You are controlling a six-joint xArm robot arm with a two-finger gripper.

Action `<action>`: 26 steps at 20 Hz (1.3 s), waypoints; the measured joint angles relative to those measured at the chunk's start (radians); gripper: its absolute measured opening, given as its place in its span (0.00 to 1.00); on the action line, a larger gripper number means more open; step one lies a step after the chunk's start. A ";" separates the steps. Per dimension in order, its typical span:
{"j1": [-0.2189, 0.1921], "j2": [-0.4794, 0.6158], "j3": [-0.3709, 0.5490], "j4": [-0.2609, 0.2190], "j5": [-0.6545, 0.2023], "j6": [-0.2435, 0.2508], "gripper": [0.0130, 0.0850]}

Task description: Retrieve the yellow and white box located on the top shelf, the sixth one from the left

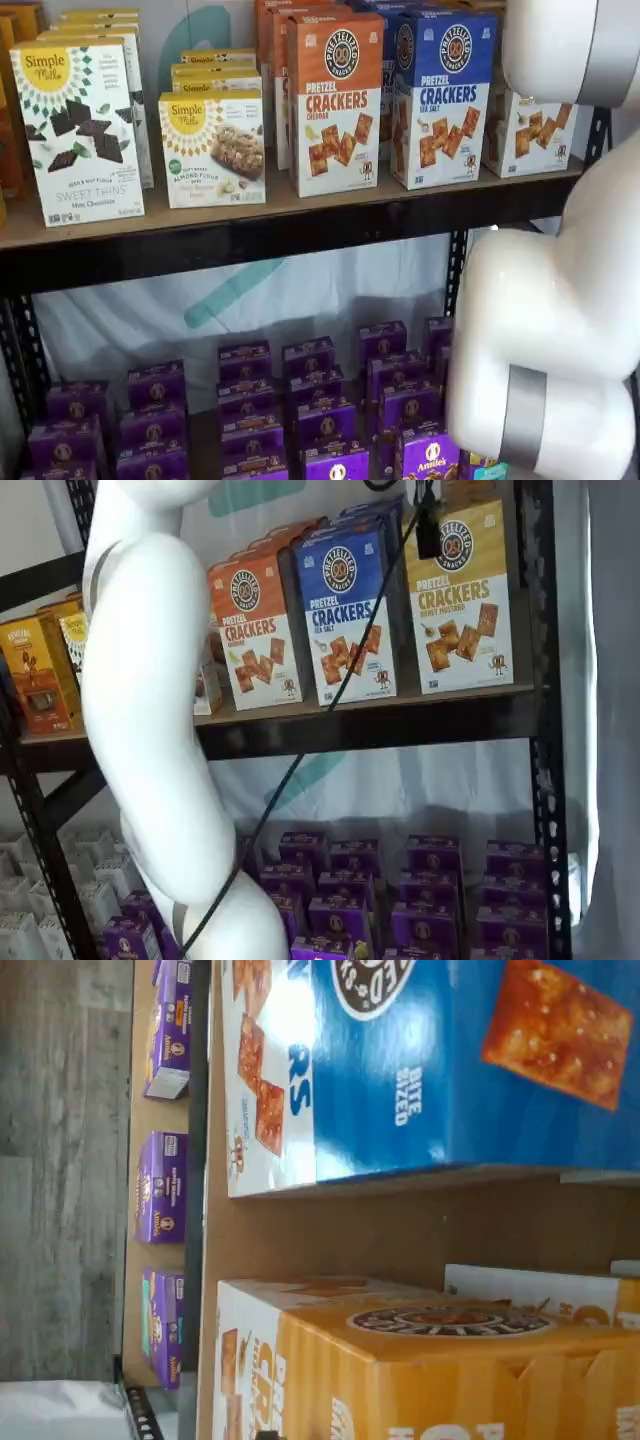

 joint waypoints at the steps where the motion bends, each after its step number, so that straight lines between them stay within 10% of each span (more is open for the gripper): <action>1: 0.002 -0.002 0.001 -0.007 0.000 0.000 1.00; 26: 0.010 0.042 -0.066 -0.084 0.088 0.001 1.00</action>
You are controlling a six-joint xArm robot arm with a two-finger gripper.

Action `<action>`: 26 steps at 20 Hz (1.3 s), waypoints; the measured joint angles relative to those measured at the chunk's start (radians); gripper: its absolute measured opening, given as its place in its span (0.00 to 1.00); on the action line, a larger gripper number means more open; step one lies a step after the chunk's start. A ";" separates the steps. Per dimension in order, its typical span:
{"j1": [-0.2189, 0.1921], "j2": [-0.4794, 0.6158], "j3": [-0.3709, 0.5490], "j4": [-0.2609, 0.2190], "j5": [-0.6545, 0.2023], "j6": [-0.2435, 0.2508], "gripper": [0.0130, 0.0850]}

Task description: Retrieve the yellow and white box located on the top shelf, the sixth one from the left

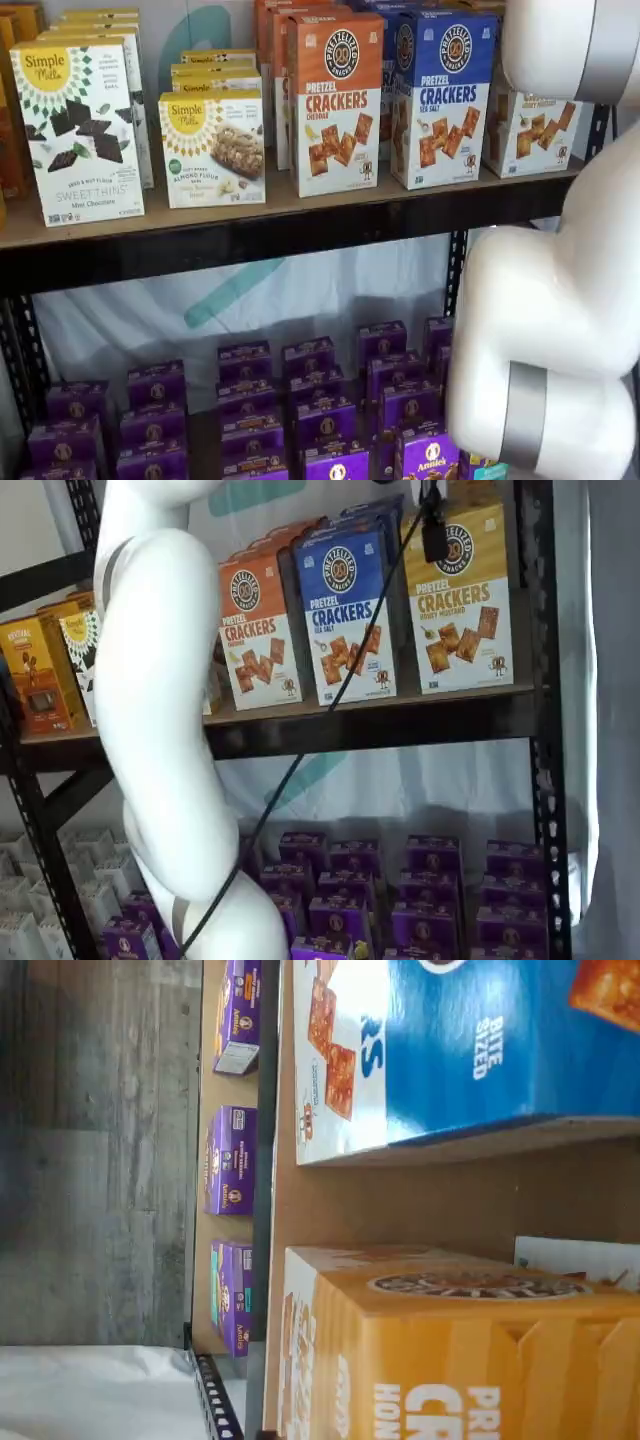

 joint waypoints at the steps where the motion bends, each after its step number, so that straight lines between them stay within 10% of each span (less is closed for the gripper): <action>1: 0.001 -0.001 0.003 -0.001 -0.001 0.000 1.00; 26: -0.004 -0.028 0.035 0.015 -0.003 0.000 0.72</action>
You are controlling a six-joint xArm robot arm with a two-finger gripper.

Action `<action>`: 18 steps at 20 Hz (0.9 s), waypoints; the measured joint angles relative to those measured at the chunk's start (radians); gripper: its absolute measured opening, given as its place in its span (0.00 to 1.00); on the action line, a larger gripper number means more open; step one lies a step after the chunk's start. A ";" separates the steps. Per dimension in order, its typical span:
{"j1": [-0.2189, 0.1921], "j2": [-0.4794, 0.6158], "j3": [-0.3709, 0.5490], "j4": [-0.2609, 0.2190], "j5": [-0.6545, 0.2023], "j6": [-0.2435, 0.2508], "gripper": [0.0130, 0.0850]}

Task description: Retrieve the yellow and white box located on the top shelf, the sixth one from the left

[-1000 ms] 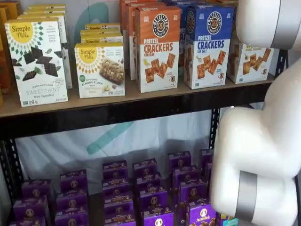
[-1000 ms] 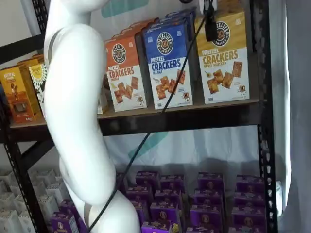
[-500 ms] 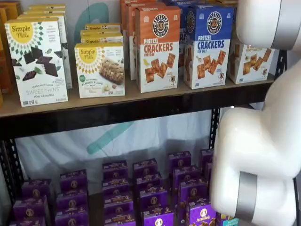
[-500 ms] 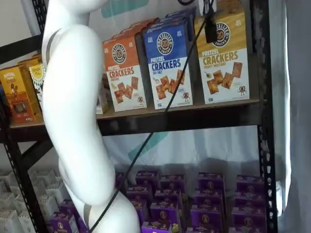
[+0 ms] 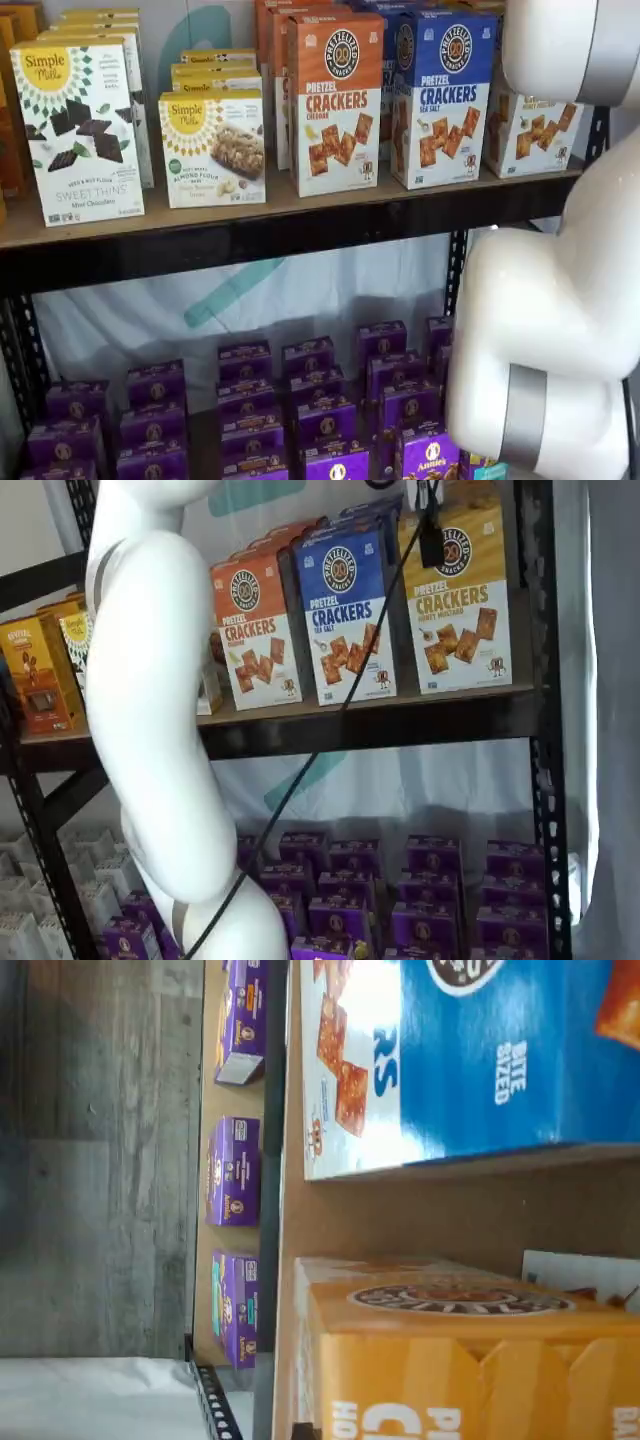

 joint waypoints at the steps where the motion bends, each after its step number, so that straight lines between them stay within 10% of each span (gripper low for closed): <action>1: -0.003 0.001 -0.007 0.004 0.012 0.000 0.72; 18: -0.144 -0.162 0.065 0.040 0.178 -0.103 0.72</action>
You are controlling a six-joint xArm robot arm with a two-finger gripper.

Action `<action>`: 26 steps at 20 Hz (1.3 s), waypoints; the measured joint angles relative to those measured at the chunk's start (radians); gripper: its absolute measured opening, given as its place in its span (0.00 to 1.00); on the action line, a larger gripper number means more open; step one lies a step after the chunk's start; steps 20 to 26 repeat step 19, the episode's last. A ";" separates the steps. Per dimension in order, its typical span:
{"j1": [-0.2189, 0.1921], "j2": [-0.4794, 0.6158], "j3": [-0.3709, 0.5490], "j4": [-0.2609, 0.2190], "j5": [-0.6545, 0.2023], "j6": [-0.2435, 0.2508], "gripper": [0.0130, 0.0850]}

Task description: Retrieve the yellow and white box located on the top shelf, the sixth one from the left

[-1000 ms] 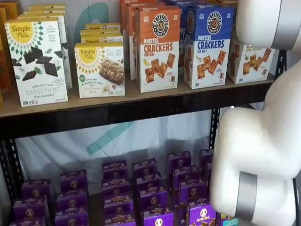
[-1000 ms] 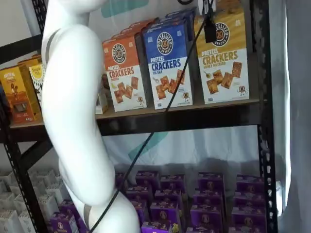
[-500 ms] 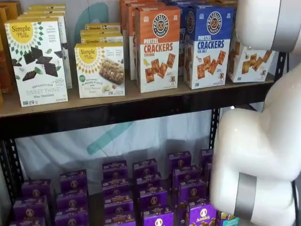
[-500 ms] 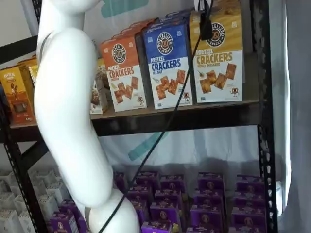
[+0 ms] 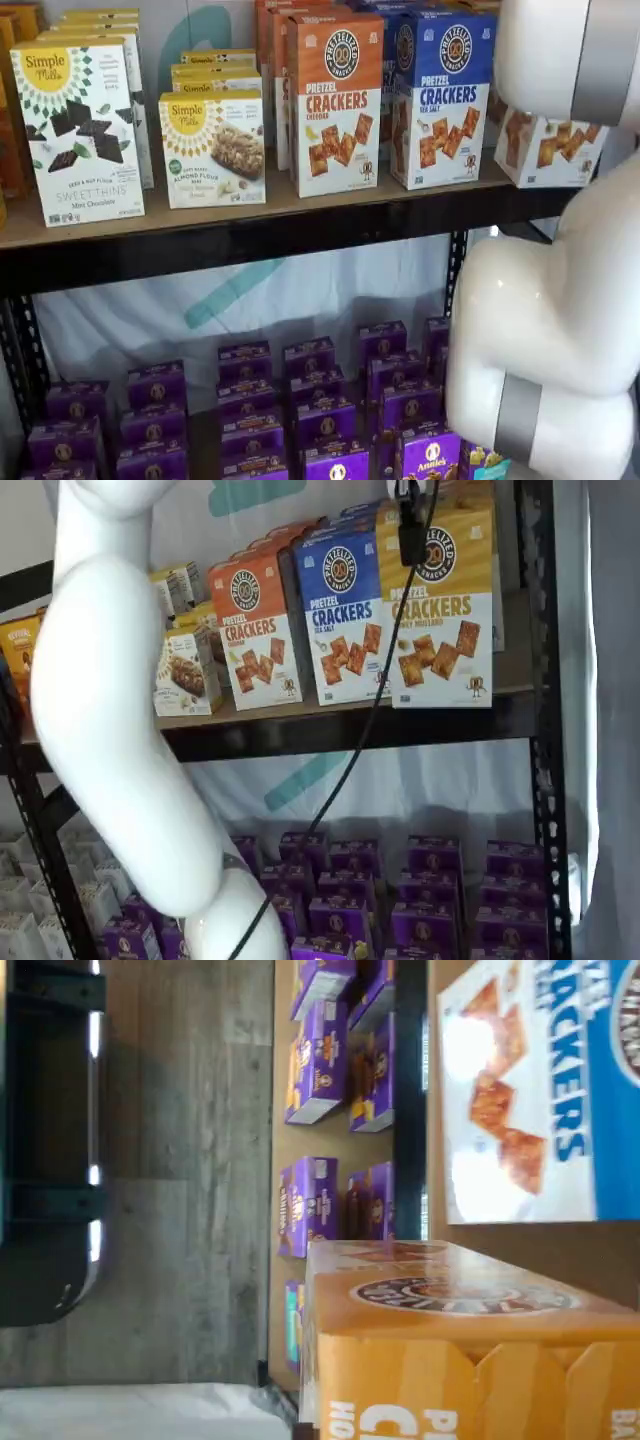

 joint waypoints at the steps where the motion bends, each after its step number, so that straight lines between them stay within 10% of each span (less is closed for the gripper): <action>1: -0.005 -0.015 0.015 -0.007 0.004 -0.008 0.72; 26: 0.051 -0.265 0.325 -0.078 -0.015 0.018 0.72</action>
